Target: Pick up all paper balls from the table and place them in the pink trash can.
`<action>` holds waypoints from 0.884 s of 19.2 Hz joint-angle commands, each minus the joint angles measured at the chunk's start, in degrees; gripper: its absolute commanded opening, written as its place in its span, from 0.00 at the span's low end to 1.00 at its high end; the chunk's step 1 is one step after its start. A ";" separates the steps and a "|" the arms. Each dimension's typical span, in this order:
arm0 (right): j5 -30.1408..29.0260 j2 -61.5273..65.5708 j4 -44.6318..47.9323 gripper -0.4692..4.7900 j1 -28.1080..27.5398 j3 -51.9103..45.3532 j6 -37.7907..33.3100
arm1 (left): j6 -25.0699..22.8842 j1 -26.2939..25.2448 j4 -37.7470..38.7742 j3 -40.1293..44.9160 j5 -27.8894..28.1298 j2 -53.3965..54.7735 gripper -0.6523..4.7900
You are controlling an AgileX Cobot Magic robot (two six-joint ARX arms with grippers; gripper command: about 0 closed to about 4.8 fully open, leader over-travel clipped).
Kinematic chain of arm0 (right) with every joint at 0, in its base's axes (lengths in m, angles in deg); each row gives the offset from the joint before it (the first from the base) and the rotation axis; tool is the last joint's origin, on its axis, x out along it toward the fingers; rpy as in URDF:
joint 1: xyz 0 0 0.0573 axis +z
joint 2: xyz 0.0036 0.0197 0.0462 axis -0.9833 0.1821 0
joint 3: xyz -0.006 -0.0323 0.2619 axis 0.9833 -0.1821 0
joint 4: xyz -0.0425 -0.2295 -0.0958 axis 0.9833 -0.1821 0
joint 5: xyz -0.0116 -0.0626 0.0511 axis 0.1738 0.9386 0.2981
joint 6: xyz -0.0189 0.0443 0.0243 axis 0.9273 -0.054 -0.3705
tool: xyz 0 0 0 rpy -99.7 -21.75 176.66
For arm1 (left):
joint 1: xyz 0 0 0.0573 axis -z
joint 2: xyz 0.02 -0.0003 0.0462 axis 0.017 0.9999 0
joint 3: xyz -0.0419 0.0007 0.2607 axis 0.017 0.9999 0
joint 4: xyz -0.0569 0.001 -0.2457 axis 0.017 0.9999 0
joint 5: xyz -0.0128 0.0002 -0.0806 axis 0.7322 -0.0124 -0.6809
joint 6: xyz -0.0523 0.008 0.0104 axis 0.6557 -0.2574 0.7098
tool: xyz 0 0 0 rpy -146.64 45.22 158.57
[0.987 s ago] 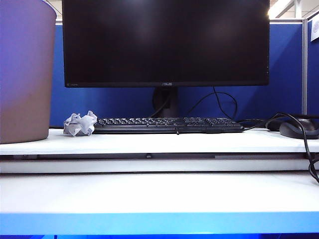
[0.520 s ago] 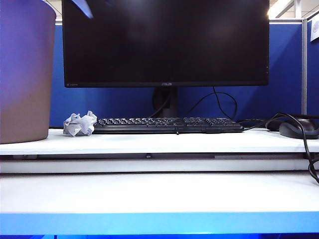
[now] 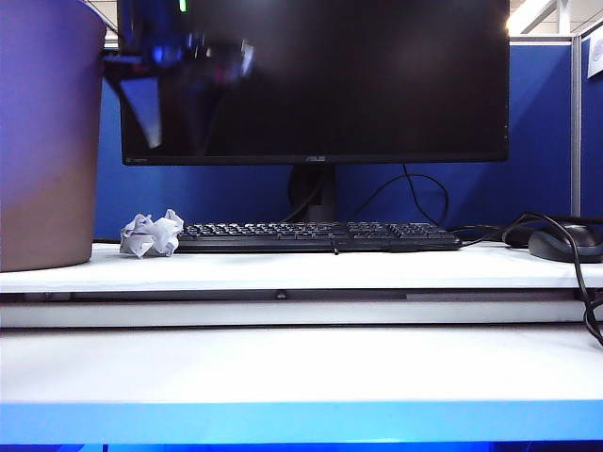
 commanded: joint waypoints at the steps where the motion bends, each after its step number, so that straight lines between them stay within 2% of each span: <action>1: -0.07 -0.09 2.08 0.08 0.04 0.22 0.42 | -0.98 0.04 -2.69 -0.13 1.27 2.21 0.81; 4: -0.02 -0.09 2.08 0.08 0.04 0.22 0.39 | -0.76 0.04 -5.49 -0.13 1.95 3.98 0.82; 7: -0.04 -0.09 1.51 0.08 0.04 0.22 0.39 | -0.66 0.04 -8.35 -0.13 8.46 5.62 0.82; 9: 0.28 -0.09 -1.31 0.08 0.02 0.22 0.39 | -1.22 0.04 -8.79 -0.13 9.14 6.43 0.81; 14: 3.96 -0.09 -16.81 0.08 0.04 0.22 1.51 | -1.20 0.04 -8.20 -0.13 8.66 7.67 0.81; 17: 4.92 -0.11 -27.26 0.08 0.04 0.22 8.41 | -0.92 0.04 -6.82 -0.13 7.65 8.13 0.81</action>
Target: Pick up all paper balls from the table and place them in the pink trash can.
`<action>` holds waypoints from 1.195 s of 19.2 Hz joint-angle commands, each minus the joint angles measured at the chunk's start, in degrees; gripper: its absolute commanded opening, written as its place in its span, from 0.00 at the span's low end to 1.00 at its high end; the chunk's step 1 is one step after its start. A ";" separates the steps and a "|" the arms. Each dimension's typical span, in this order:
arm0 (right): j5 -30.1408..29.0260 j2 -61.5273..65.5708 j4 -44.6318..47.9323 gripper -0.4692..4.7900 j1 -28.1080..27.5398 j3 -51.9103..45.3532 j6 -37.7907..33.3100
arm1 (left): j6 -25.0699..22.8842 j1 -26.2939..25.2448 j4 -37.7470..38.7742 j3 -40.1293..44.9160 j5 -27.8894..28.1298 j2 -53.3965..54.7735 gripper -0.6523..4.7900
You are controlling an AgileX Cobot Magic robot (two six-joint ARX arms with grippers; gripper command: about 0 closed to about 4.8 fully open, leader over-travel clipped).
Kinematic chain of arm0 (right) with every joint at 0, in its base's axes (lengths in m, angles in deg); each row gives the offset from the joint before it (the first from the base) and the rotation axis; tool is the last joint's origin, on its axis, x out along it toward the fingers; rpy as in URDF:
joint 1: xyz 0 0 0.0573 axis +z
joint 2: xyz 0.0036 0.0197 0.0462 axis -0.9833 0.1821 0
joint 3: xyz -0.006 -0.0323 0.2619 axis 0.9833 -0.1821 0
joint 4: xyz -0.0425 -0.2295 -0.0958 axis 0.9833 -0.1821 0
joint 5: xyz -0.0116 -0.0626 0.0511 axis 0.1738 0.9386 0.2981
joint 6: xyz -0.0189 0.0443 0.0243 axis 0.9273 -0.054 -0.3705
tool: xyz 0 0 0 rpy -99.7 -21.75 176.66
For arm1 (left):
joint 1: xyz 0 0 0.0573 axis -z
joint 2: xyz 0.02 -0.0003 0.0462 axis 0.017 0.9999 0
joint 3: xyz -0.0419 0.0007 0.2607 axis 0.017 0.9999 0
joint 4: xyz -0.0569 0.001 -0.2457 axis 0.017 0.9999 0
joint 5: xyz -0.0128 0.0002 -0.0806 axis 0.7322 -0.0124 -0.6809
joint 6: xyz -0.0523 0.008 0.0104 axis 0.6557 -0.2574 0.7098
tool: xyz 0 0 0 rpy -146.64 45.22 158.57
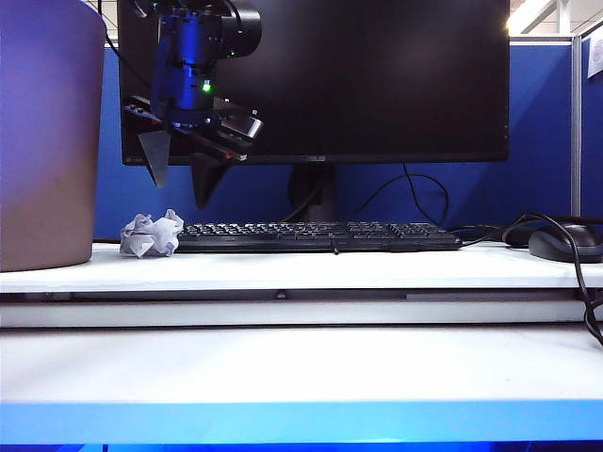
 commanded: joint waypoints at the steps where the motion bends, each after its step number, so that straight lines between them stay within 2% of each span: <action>1: 0.52 -0.09 -8.70 0.08 0.04 0.20 5.22 | 0.00 0.09 1.73 -0.15 -0.87 0.39 0.81; 10: -0.39 -0.09 -6.23 0.08 0.07 0.24 5.57 | 1.29 0.04 2.58 -0.15 2.82 4.15 0.81; 15: -0.79 -0.09 -2.67 0.08 0.07 0.26 4.52 | 0.31 -0.11 0.92 -0.15 8.79 5.57 0.81; 18: -0.79 -0.09 -2.10 0.08 0.04 0.26 4.52 | -0.22 -1.09 0.24 -0.15 9.64 5.57 0.78; 20: -0.76 -0.09 -1.73 0.08 0.04 0.26 4.50 | -0.17 -1.57 0.31 -0.15 9.44 5.57 0.66; 23: -0.55 -0.09 -1.36 0.08 -0.04 0.26 4.52 | -0.22 -1.92 0.35 -0.15 8.83 5.57 0.27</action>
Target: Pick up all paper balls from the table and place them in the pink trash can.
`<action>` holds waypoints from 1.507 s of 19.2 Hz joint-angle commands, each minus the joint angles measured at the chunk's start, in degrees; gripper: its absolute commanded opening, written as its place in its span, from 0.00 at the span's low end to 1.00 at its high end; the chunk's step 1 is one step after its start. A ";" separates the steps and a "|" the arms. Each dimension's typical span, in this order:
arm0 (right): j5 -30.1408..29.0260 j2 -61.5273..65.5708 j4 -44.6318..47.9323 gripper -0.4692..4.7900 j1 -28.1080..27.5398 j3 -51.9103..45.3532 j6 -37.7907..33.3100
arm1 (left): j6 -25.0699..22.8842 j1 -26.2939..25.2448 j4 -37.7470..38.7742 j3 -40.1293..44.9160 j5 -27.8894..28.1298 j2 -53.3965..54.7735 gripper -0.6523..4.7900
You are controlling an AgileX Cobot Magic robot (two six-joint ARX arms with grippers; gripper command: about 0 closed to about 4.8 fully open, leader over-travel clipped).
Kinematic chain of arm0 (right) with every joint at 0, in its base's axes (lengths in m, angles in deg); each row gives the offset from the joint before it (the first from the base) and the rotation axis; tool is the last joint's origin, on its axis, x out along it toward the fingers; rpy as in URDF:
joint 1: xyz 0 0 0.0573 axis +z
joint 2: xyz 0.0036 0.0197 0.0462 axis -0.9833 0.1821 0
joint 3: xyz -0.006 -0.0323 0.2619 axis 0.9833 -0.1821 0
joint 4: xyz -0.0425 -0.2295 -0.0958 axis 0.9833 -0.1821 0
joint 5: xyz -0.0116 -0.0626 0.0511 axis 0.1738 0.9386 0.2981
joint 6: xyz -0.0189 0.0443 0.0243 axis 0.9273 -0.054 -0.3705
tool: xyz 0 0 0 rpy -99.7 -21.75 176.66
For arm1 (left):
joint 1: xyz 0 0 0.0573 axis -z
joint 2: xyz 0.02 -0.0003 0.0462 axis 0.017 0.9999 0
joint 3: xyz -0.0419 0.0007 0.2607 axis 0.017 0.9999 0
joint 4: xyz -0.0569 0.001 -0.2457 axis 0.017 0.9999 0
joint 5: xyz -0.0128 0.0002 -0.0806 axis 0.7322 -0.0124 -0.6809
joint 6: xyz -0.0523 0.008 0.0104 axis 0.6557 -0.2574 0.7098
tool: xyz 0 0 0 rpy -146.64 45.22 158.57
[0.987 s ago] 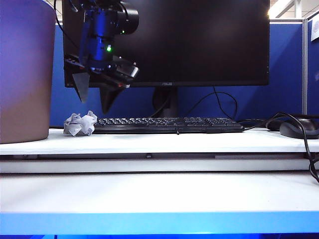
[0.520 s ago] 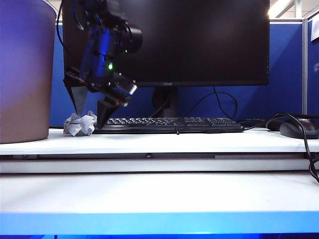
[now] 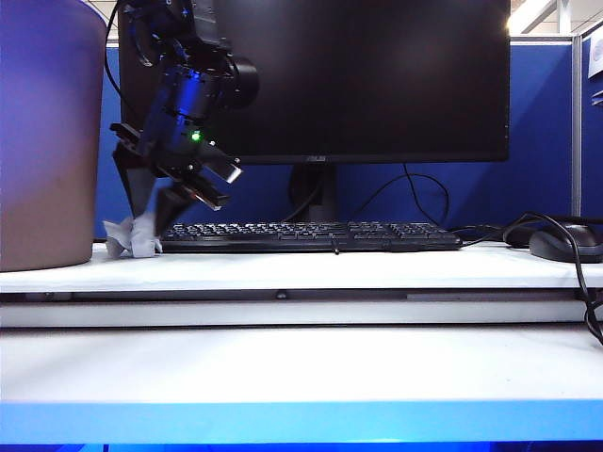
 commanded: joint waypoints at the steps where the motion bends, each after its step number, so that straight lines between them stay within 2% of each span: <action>1: 0.13 -0.09 1.51 0.08 -0.02 0.24 0.02 | -0.22 0.04 -0.24 -0.13 -1.49 -0.26 0.21; 2: 0.22 -0.09 1.60 0.08 -0.02 0.24 0.02 | -0.22 0.04 -0.24 -0.13 -2.78 -0.26 0.20; 3: 0.39 -0.09 2.03 0.08 -0.02 0.24 0.00 | -0.22 0.07 -0.15 -0.13 -4.26 -0.26 0.12; 6: 0.48 -0.09 2.69 0.08 -0.02 0.24 0.00 | -0.24 0.59 0.13 -0.22 -10.49 -0.33 0.11; 7: 0.90 -0.09 2.69 0.08 -0.02 0.24 -0.02 | -0.22 0.74 0.17 -0.33 -14.12 -0.42 0.11; 8: 1.20 -0.09 2.99 0.08 0.00 0.24 -0.20 | -0.15 1.36 0.39 -0.90 -21.79 -0.50 0.11; 9: 1.18 -0.09 3.76 0.08 -0.02 0.24 -0.22 | 0.02 1.49 0.42 -1.42 -25.88 -0.52 0.11; 11: 0.96 -0.09 6.99 0.08 0.04 0.24 -0.50 | 1.11 2.51 0.57 -3.23 -29.90 -0.52 0.11; 15: -0.55 -0.09 12.74 0.08 0.09 0.24 -1.90 | 1.31 5.66 1.73 -10.01 -33.62 -0.81 0.11; 16: -1.44 -0.09 13.46 0.08 0.09 0.24 -1.95 | 1.31 6.45 1.90 -12.15 -36.11 -1.31 0.11; 19: -4.63 -0.09 17.86 0.08 0.09 0.22 -3.26 | 3.13 8.59 1.22 -18.43 -49.70 -4.44 0.11; 21: -6.47 -0.09 23.15 0.08 0.09 0.20 -4.57 | 4.15 9.79 1.20 -23.52 -53.66 -6.51 0.11; 25: -8.98 -0.09 39.54 0.08 0.11 0.22 -6.25 | 4.31 10.60 1.44 -31.80 -52.57 -12.02 0.11; 27: -8.63 -0.07 52.04 0.08 0.09 0.22 -7.98 | 2.95 10.54 4.28 -34.97 -39.60 -17.05 0.11; 29: -6.97 -0.07 57.29 0.08 0.09 0.22 -8.39 | 0.37 10.54 8.79 -34.88 -19.71 -23.26 0.11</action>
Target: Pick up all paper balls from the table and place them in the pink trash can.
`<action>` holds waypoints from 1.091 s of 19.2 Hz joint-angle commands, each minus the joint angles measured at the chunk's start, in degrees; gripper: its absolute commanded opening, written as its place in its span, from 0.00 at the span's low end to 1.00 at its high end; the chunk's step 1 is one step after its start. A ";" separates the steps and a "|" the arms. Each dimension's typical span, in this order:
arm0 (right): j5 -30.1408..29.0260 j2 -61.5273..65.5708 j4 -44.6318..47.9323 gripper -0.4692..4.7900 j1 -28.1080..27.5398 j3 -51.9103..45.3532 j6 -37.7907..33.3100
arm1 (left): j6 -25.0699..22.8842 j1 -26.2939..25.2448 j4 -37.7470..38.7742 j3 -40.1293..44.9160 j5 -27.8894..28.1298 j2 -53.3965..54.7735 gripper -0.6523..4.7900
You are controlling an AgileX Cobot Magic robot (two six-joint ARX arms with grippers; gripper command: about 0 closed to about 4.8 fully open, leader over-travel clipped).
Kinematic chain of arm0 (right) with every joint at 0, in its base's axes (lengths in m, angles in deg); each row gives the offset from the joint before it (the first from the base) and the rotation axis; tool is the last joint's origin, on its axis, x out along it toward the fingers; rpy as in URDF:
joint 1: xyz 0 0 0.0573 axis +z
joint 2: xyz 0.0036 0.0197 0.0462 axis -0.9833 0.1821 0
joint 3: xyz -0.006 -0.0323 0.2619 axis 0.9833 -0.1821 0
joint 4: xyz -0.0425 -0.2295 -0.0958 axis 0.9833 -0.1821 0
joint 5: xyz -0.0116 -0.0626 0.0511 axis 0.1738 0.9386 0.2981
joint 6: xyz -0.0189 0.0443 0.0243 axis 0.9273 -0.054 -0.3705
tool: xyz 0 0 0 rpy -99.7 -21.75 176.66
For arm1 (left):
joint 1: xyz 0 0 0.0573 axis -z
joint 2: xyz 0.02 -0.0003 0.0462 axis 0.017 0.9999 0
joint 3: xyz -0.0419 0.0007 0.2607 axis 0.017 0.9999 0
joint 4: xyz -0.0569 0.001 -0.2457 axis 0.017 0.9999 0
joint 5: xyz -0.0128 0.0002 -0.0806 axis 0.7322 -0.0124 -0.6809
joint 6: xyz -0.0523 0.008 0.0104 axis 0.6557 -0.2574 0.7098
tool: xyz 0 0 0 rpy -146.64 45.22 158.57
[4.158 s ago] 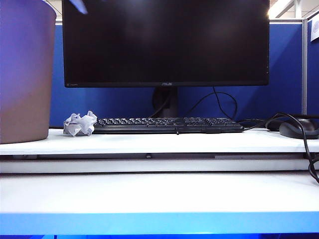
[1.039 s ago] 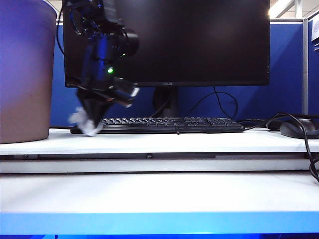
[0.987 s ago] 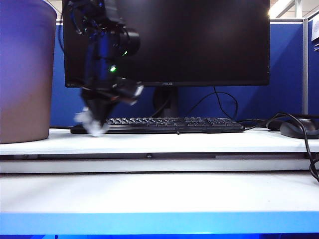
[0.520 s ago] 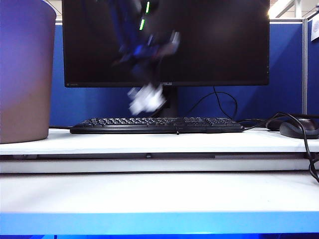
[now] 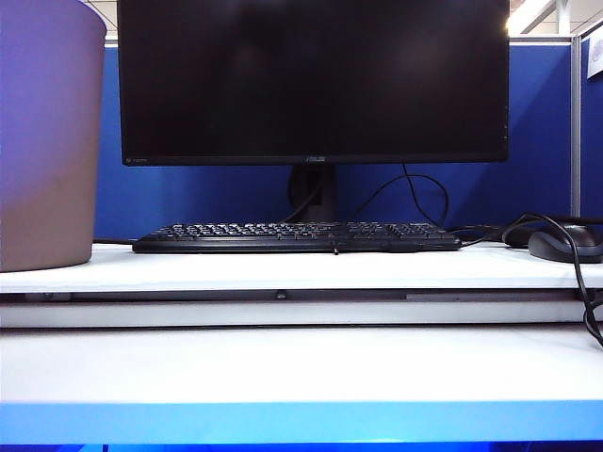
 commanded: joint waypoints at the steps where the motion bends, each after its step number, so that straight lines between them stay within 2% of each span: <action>1: 2.34 -0.09 4.94 0.08 0.02 0.17 -2.19 | -2.91 -0.02 6.19 0.07 27.12 -6.29 0.11; 2: 2.34 -0.09 4.31 0.08 0.02 0.17 -2.73 | -3.63 -0.02 7.52 0.15 35.56 -8.15 0.11; 3: 2.34 -0.09 4.24 0.08 0.04 0.17 -2.89 | -3.85 -0.52 9.35 0.15 40.83 -9.16 0.11; 4: 2.36 -0.09 4.22 0.08 0.02 0.17 -3.02 | -3.61 -2.58 11.34 0.17 42.36 -9.66 0.11; 5: 2.40 -0.09 4.22 0.08 0.02 0.17 -3.02 | -1.07 -6.01 13.44 0.96 41.75 -10.32 0.11; 7: 2.38 -0.09 4.28 0.08 0.02 0.20 -3.06 | -0.98 -9.99 14.62 2.67 41.35 -10.08 0.11; 10: 3.08 -0.09 4.24 0.08 0.00 0.20 -3.06 | 1.40 -15.87 14.56 7.37 34.05 -10.05 0.11; 11: 3.76 -0.09 4.26 0.08 0.00 0.20 -3.06 | 1.40 -16.39 14.62 9.05 32.68 -10.05 0.12; 12: 3.65 -0.09 4.31 0.08 0.00 0.20 -3.08 | 1.42 -16.39 14.99 12.31 32.68 -10.05 0.30; 13: 3.65 -0.09 4.24 0.08 0.07 0.20 -3.08 | 1.60 -16.41 14.97 13.57 32.63 -10.05 0.43; 14: 3.69 -0.09 4.22 0.08 0.04 0.20 -3.06 | 1.60 -16.39 14.91 14.34 32.61 -10.05 0.52; 16: 3.65 -0.09 4.22 0.08 -0.07 0.20 -3.06 | 1.53 -16.39 14.62 14.71 32.35 -10.05 0.54; 18: 3.56 -0.09 4.22 0.08 -0.04 0.20 -3.08 | 1.57 -16.39 14.43 14.71 32.17 -10.23 0.61; 21: 3.65 -0.09 4.20 0.08 -0.07 0.20 -3.06 | 2.34 -16.39 14.25 14.71 31.30 -12.76 0.60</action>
